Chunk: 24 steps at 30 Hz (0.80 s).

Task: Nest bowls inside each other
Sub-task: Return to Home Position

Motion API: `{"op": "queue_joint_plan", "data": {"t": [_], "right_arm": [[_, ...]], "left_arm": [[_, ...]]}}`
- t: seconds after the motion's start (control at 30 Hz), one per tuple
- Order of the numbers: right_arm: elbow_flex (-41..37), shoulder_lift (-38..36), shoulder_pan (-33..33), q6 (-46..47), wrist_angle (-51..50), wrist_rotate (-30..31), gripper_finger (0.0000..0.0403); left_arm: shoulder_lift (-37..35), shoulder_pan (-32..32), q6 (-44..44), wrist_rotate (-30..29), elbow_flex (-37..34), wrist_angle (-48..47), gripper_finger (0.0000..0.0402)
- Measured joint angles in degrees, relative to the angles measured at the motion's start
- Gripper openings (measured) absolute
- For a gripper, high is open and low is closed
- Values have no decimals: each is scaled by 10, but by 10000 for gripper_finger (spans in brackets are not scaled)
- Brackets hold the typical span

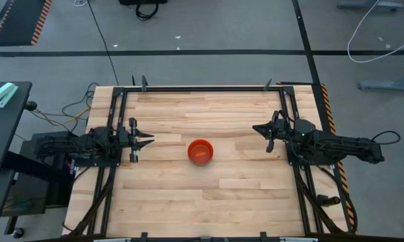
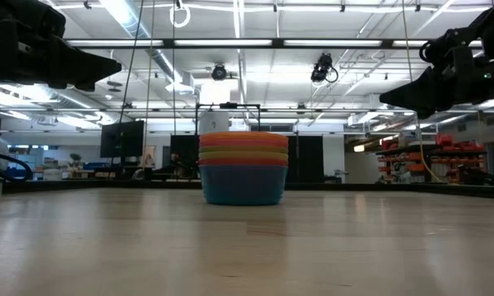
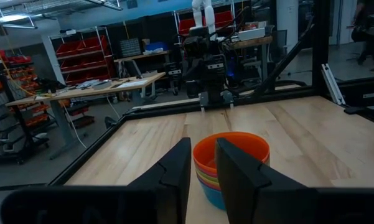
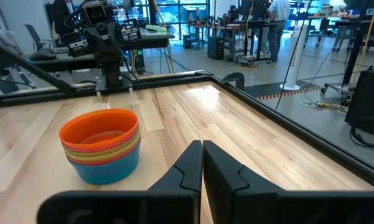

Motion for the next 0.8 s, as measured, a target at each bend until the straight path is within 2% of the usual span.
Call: {"op": "queue_joint_plan", "data": {"t": [0.43,0.8], "right_arm": [[0,0,0,0,0,0,19],[0,0,0,0,0,0,19]], "left_arm": [[0,0,0,0,0,0,91],[0,0,0,0,0,0,80]]}}
